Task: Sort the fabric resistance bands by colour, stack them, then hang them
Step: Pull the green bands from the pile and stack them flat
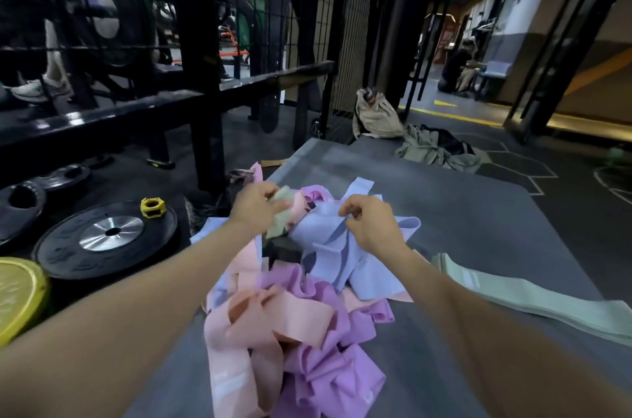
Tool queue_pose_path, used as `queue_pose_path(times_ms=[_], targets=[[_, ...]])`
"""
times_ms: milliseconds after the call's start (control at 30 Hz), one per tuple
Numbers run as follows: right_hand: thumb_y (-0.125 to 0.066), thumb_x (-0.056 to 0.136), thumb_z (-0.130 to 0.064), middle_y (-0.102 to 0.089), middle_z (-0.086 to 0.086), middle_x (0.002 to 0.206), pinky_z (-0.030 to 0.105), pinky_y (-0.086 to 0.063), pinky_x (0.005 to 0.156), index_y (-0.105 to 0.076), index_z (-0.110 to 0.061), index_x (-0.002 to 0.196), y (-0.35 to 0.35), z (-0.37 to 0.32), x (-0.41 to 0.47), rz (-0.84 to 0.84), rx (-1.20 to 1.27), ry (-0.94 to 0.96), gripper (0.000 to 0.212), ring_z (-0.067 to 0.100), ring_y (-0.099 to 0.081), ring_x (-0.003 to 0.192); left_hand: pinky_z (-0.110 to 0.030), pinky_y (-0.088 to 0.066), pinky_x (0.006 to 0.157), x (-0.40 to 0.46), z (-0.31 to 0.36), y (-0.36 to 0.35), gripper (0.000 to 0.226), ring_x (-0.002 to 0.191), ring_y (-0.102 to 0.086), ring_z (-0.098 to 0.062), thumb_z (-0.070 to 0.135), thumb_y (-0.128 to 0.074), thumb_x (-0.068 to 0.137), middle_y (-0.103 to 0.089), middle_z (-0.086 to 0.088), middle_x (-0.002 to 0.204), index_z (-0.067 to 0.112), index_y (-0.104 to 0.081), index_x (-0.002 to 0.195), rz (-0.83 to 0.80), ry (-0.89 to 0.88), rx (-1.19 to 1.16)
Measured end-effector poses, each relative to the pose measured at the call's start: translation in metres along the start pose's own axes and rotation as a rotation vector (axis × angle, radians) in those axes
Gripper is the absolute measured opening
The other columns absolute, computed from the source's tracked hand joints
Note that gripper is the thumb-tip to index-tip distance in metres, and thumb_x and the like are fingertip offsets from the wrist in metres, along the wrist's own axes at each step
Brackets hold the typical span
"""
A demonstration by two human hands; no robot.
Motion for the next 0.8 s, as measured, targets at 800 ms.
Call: queue_pose_path(times_ms=[800], targets=[[-0.071, 0.082, -0.028, -0.047, 0.003, 0.053, 0.02, -0.025, 0.042, -0.054, -0.005, 0.06, 0.137, -0.056, -0.076, 0.18, 0.187, 0.047, 0.036, 0.011, -0.035, 0.049, -0.027, -0.054, 0.072, -0.07, 0.214, 0.035, 0.005, 0.077, -0.06, -0.014, 0.018, -0.058, 0.091, -0.063, -0.003, 0.088, 0.014, -0.06, 0.089, -0.198, -0.111, -0.662]])
Point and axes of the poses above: each hand's wrist, its own x-axis towards the middle knuckle, its own y-axis out of the back of the hand, z = x × y, the point moved 2 cm from there along x, towards the middle knuckle
